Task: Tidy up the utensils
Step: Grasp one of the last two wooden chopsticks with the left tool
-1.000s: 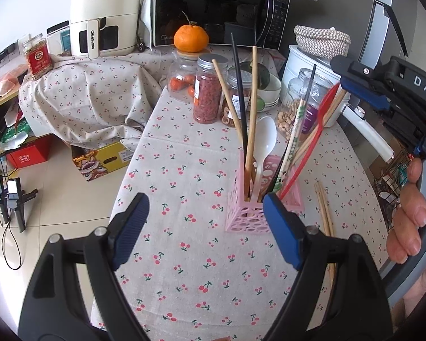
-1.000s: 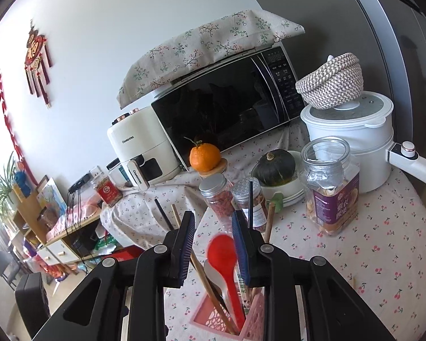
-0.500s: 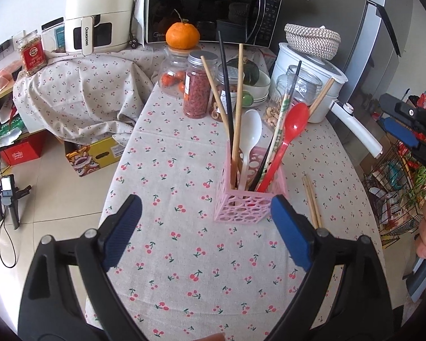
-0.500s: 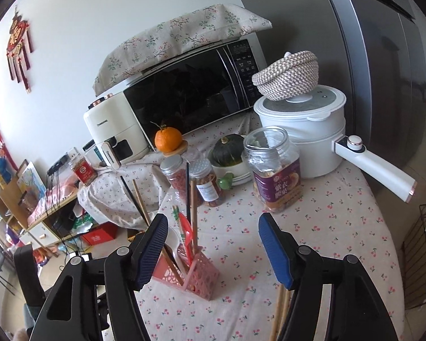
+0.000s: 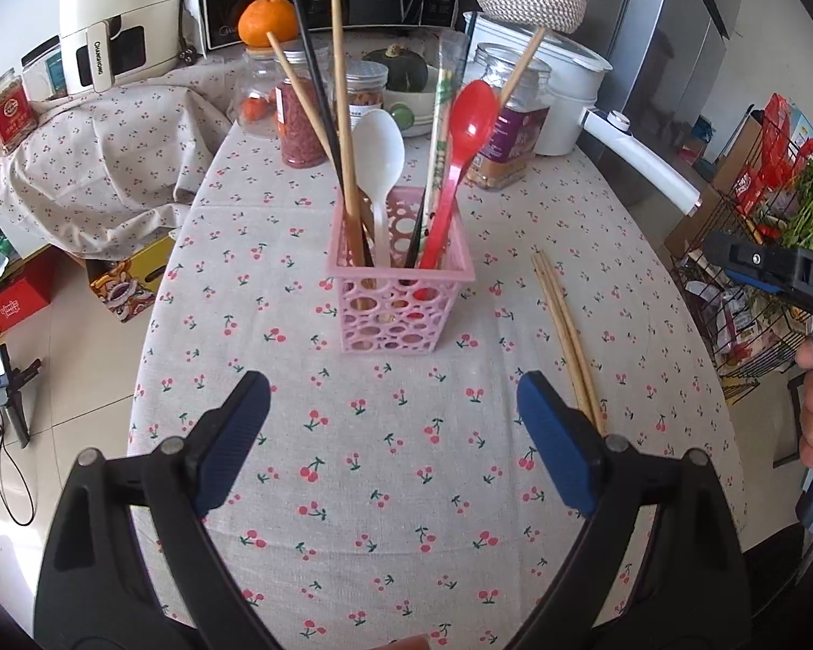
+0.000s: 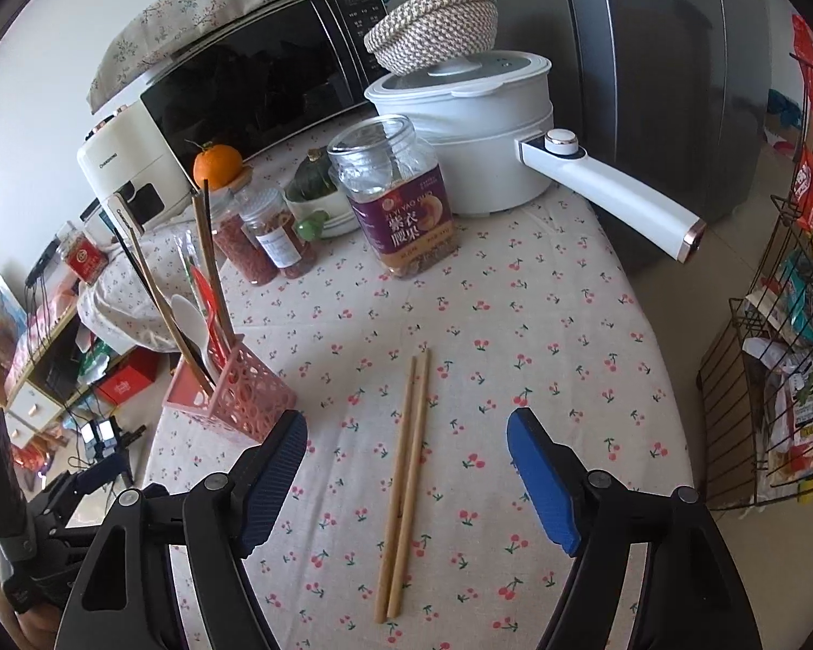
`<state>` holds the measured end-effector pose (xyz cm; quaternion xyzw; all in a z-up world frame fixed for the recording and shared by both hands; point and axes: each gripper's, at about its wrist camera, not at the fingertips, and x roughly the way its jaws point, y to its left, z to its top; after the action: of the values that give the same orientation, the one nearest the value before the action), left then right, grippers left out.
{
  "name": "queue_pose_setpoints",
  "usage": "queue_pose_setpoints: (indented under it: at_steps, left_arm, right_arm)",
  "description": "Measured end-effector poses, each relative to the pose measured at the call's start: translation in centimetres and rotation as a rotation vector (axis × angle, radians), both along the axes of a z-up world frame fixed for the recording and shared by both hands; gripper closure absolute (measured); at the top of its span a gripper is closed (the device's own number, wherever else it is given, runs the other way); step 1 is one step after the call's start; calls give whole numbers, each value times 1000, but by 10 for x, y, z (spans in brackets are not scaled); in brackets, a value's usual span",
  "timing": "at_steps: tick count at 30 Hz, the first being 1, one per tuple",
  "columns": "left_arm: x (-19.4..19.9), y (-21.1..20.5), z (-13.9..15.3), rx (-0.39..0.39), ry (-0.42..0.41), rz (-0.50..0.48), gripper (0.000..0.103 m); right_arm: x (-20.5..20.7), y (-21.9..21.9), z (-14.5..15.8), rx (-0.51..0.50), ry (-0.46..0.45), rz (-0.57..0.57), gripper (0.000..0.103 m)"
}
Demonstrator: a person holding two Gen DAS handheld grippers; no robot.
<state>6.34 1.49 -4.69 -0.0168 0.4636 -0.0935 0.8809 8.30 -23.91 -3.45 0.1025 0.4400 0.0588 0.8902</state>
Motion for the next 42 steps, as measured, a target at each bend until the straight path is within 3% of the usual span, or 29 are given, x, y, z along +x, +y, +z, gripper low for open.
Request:
queue_pose_setpoints:
  at_steps: [5, 9, 15, 18, 23, 25, 35, 40, 42]
  left_arm:
    - [-1, -20, -6, 9, 37, -35, 11]
    - [3, -36, -12, -28, 104, -49, 11]
    - [23, -76, -27, -23, 168, -84, 14]
    - [39, -99, -35, -41, 178, -86, 35]
    - [79, -132, -56, -40, 205, -84, 83]
    - [91, -139, -65, -45, 223, -79, 91]
    - [120, -153, -84, -24, 246, -66, 96]
    - [132, -155, -87, -61, 340, -73, 95]
    - [132, -159, -88, -22, 347, -81, 95]
  right_arm:
    - [0, -8, -22, 16, 97, 9, 25]
    - [3, -10, -34, -9, 155, 24, 25]
    - [14, -26, -43, -21, 199, -4, 25]
    - [18, -37, -43, -33, 200, -13, 25]
    - [21, -57, -51, -31, 227, -45, 25]
    - [21, -61, -53, -27, 235, -41, 25]
    - [21, -72, -54, -4, 244, -29, 25]
    - [25, -73, -56, -5, 250, -48, 25]
    - [26, -72, -57, -4, 253, -48, 25]
